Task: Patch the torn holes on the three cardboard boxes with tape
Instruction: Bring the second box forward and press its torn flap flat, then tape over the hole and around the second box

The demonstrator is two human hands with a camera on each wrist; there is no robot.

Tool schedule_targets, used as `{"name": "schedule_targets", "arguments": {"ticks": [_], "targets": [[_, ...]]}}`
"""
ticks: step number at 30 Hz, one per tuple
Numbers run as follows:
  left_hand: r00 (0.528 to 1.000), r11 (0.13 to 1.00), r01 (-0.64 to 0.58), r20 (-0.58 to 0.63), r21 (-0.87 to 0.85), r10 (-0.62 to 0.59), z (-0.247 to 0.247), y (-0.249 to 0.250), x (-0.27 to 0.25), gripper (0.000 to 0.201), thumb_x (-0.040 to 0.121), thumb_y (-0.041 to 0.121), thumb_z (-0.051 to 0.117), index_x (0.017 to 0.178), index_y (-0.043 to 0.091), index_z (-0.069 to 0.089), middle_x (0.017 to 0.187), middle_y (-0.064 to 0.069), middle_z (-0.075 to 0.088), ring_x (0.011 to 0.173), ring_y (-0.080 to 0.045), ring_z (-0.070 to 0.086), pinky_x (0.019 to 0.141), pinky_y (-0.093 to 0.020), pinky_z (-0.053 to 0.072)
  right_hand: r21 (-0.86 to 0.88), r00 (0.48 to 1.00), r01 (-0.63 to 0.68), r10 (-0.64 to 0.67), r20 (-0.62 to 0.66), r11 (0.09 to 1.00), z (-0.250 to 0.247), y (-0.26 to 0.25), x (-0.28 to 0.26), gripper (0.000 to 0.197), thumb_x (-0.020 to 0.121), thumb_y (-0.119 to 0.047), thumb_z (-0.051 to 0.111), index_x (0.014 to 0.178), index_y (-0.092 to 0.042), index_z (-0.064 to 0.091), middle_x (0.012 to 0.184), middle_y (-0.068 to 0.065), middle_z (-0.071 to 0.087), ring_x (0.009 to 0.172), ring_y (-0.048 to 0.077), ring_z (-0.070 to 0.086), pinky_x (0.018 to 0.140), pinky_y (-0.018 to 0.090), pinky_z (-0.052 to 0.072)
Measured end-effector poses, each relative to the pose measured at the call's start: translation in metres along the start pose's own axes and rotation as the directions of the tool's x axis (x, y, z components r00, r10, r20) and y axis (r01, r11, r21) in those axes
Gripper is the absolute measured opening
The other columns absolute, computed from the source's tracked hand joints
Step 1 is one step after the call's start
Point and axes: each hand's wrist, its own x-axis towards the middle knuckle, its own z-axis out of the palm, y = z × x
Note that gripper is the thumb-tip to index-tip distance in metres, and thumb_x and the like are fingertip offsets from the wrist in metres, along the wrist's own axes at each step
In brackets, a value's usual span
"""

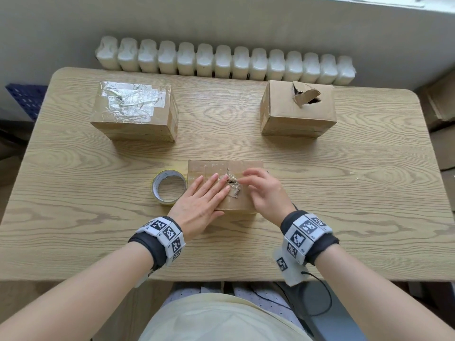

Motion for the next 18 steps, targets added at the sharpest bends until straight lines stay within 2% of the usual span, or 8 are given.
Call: {"name": "schedule_targets", "arguments": {"ticks": [2,4,8,10,12,13,16,18], "targets": [[1.0,1.0,0.003,-0.005,-0.022,-0.003,-0.001,0.001,0.0,0.058,0.093,0.044,0.032,0.14,0.009,0.033,0.151,-0.01,0.033,0.139,-0.027,0.033,0.11,-0.045,0.024,-0.14,0.981,0.176,-0.162,0.105,0.974,-0.001,0.001,-0.01,0.033,0.08,0.002,0.053,0.106,-0.01,0.07,0.12,0.009,0.062,0.111,0.024,0.06,0.094,0.028,0.047],[1.0,0.999,0.005,-0.001,-0.053,-0.005,-0.005,0.002,0.001,0.058,0.093,0.043,0.033,0.139,0.008,0.033,0.151,-0.01,0.033,0.138,-0.027,0.033,0.111,-0.043,0.022,-0.266,0.942,0.3,-0.241,0.231,0.916,0.001,0.006,-0.019,0.037,0.08,0.001,0.058,0.115,-0.008,0.067,0.128,0.011,0.059,0.123,0.026,0.054,0.1,0.03,0.044],[0.996,0.963,0.055,-0.047,-0.263,-0.07,-0.014,-0.008,-0.007,0.056,0.097,0.039,0.027,0.147,0.014,0.022,0.158,-0.007,0.009,0.146,-0.018,0.008,0.118,-0.027,0.0,-0.347,0.934,0.311,-0.217,0.284,0.885,0.003,0.006,-0.025,0.044,0.081,-0.001,0.054,0.124,-0.006,0.059,0.137,0.01,0.053,0.132,0.027,0.044,0.106,0.033,0.04],[0.962,0.908,0.193,-0.111,-0.373,-0.25,-0.016,-0.019,-0.021,0.052,0.096,0.033,0.029,0.143,0.011,0.03,0.156,-0.009,0.019,0.143,-0.017,0.015,0.118,-0.024,0.004,-0.354,0.95,0.273,-0.193,0.245,0.894,0.004,0.0,-0.023,0.041,0.086,-0.006,0.05,0.127,-0.005,0.057,0.137,0.01,0.052,0.131,0.025,0.045,0.106,0.033,0.04],[0.884,0.834,0.374,-0.114,-0.406,-0.453,-0.014,-0.031,-0.039,0.05,0.091,0.033,0.03,0.131,0.005,0.043,0.142,-0.014,0.039,0.132,-0.026,0.033,0.114,-0.037,0.025,-0.391,0.961,0.253,-0.185,0.204,0.885,0.006,-0.004,-0.022,0.042,0.093,-0.016,0.042,0.132,-0.005,0.052,0.14,0.009,0.05,0.132,0.022,0.044,0.11,0.026,0.033],[0.863,0.824,0.435,-0.094,-0.364,-0.497,-0.011,-0.036,-0.048,0.05,0.089,0.034,0.031,0.125,0.003,0.048,0.133,-0.017,0.046,0.124,-0.029,0.04,0.108,-0.043,0.033,-0.422,0.962,0.254,-0.182,0.203,0.87,0.007,-0.005,-0.022,0.044,0.095,-0.021,0.038,0.134,-0.005,0.051,0.141,0.009,0.049,0.133,0.021,0.043,0.111,0.023,0.028],[0.888,0.873,0.454,0.012,-0.178,-0.46,0.006,-0.048,-0.069,0.045,0.084,0.033,0.043,0.11,0.001,0.059,0.112,-0.016,0.06,0.111,-0.032,0.052,0.101,-0.044,0.035,-0.539,0.945,0.306,-0.182,0.271,0.785,0.01,-0.003,-0.023,0.05,0.095,-0.027,0.034,0.136,-0.001,0.048,0.142,0.011,0.047,0.134,0.022,0.042,0.114,0.026,0.018],[0.908,0.903,0.416,-0.011,-0.104,-0.42,0.018,-0.055,-0.075,0.028,0.079,0.023,0.067,0.1,0.005,0.066,0.101,-0.01,0.066,0.107,-0.029,0.056,0.103,-0.043,0.03,-0.569,0.938,0.318,-0.162,0.308,0.759,0.011,-0.002,-0.023,0.052,0.095,-0.028,0.033,0.137,-0.001,0.045,0.144,0.011,0.045,0.135,0.022,0.04,0.114,0.028,0.016]]}}
